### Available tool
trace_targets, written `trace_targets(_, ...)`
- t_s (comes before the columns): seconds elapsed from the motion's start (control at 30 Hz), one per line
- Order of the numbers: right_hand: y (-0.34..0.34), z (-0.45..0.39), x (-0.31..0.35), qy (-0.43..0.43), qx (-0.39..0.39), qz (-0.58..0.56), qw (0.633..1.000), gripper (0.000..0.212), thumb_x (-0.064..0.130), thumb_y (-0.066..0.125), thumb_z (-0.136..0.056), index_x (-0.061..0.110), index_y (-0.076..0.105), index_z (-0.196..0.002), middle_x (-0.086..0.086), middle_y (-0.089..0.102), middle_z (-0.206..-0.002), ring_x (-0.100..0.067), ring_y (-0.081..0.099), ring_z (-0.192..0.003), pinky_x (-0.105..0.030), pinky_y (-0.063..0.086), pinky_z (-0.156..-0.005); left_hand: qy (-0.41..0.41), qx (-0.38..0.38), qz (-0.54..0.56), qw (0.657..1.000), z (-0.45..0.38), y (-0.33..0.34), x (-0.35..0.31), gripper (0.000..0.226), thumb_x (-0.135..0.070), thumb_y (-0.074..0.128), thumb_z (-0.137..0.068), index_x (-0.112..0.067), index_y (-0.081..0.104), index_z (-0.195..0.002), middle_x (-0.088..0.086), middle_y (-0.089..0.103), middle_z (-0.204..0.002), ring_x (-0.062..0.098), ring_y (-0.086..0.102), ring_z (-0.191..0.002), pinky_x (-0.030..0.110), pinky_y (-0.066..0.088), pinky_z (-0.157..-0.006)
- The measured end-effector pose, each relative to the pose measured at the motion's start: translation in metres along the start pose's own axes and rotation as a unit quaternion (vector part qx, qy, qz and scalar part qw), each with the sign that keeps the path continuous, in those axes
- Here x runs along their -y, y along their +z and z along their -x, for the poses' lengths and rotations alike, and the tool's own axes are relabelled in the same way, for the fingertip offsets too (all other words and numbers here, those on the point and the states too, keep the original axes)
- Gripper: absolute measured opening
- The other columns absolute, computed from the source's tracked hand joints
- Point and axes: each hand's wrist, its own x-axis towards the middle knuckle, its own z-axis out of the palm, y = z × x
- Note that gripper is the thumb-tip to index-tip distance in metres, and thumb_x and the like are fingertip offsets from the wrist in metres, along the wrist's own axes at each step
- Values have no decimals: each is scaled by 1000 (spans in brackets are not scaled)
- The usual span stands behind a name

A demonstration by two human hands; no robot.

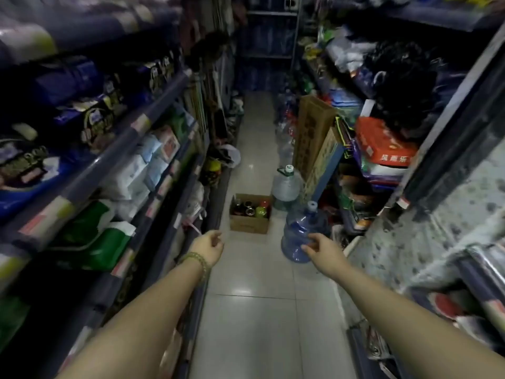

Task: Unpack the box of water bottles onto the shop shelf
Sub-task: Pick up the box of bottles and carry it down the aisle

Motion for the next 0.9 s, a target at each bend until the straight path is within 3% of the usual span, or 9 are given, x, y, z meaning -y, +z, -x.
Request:
trace_targets(0.27,2,-132,3,27,19,-29,999,45,26,59,-92,7,51,-132,-11,65,-121,-28,57,-117,-34,42,-99,-34,34,0,999,-122,31,-25,37,-20,54,-93,-12,55,-128,8,67,-111,24,62,-105,30,47,-97)
trace_targets(0.53,-30,-312,6,20,86,-31,996,46,28,57,-94,6,49,-133,-11,65,-121,-26,58,-114,-31,43,-94,-91,11,20,996,-276,46,-82,37,-20,53,-95,-11,53,-131,13,66,-118,27,60,-110,31,46,-97)
trace_targets(0.77,-42,-448,44,30,106,-46,993,48,23,59,-93,6,46,-135,-13,61,-125,-25,57,-115,-28,41,-94,-95,-9,31,995,-402,25,-117,39,-20,52,-96,-10,51,-133,12,64,-122,26,59,-112,27,43,-97)
trace_targets(0.9,-24,-529,65,28,119,-34,992,39,23,58,-93,1,54,-125,-18,64,-118,-31,59,-111,-41,45,-99,-92,10,19,996,-490,18,-112,39,-21,51,-96,-10,50,-134,12,63,-125,26,58,-116,24,42,-94)
